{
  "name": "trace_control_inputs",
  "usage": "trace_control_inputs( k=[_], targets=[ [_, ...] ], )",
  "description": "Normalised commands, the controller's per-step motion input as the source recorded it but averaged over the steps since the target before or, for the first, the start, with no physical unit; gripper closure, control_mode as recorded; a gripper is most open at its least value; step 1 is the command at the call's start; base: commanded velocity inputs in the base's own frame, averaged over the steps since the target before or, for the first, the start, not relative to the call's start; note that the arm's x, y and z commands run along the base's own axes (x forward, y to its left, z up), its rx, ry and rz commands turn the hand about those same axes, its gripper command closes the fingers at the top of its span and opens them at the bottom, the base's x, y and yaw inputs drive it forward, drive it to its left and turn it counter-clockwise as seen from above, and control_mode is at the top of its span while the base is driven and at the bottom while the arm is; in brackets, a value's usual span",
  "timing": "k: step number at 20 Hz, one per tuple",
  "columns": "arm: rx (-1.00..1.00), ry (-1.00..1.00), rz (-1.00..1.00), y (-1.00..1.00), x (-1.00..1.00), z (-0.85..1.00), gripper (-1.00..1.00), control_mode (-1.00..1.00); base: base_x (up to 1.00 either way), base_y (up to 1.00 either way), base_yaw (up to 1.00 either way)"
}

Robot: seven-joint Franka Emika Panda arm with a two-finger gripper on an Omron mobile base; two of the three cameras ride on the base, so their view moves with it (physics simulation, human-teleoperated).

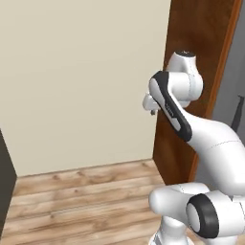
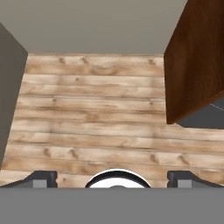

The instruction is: Retrieve the chicken drumstick from the fridge and place it on the saucepan with marinade on the stove.

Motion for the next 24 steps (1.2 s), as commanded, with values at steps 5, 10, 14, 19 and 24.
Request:
trace_control_inputs(
  k=[5,10,14,19,24],
  targets=[
    [0.0,0.0,0.0,0.0,0.0,0.0,-1.0,1.0,0.0,-0.41,-0.18],
    [0.0,0.0,0.0,0.0,0.0,0.0,-1.0,1.0,0.0,-0.84,-0.03],
    [0.0,0.0,0.0,0.0,0.0,0.0,-1.0,1.0,-0.19,-0.64,-0.06],
    [0.0,0.0,0.0,0.0,0.0,0.0,-1.0,1.0,-0.3,-0.16,-0.15],
    [0.0,0.0,0.0,0.0,0.0,0.0,-1.0,1.0,-0.58,0.0,-0.12]
  ],
)
